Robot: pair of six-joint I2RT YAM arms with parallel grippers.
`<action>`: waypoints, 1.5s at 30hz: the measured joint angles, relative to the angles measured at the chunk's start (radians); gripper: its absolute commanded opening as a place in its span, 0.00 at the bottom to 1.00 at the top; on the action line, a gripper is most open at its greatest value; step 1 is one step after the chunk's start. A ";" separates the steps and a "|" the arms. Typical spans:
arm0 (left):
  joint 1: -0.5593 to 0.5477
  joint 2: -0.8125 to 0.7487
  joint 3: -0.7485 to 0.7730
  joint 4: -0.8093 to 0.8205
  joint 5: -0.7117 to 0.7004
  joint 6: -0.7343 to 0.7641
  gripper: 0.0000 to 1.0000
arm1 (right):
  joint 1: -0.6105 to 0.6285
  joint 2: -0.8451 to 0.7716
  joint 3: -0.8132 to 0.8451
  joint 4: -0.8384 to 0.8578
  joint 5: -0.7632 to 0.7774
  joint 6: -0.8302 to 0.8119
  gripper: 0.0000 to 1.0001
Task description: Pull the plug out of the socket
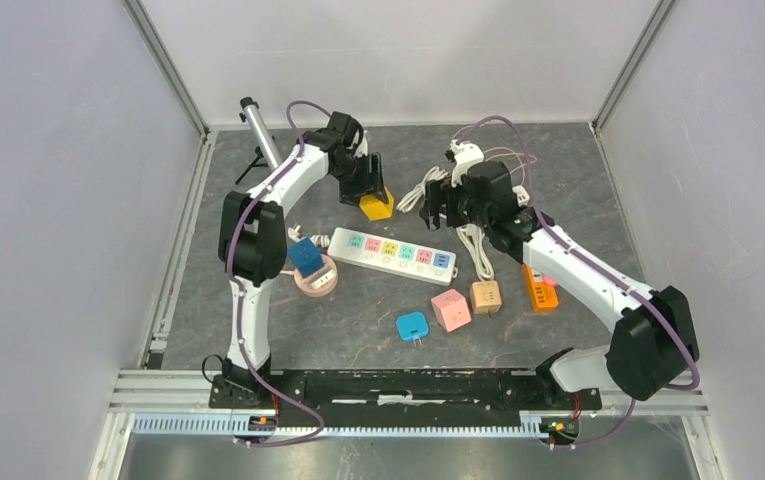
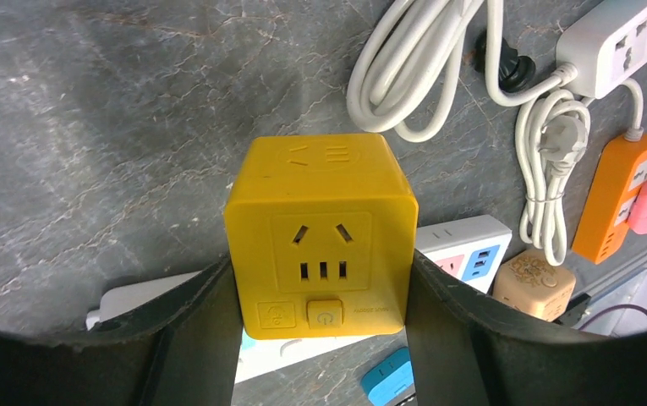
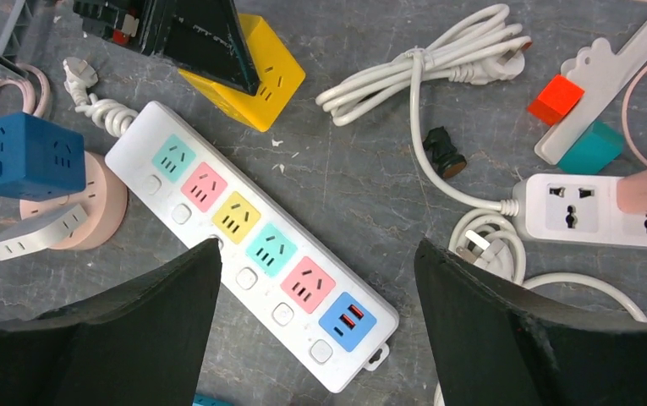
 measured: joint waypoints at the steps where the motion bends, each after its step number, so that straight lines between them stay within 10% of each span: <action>1: 0.003 0.018 0.014 -0.007 0.011 0.000 0.47 | -0.001 0.000 -0.002 0.000 0.000 0.003 0.88; 18: 0.037 0.095 0.042 -0.064 -0.003 0.003 1.00 | -0.004 0.000 -0.043 -0.023 -0.001 0.033 0.89; 34: 0.036 -0.104 0.091 -0.100 -0.083 0.033 1.00 | -0.006 -0.005 -0.069 0.033 -0.080 0.070 0.88; 45: 0.035 -0.743 -0.576 0.196 -0.237 0.038 1.00 | 0.021 0.039 -0.182 0.233 -0.188 0.417 0.77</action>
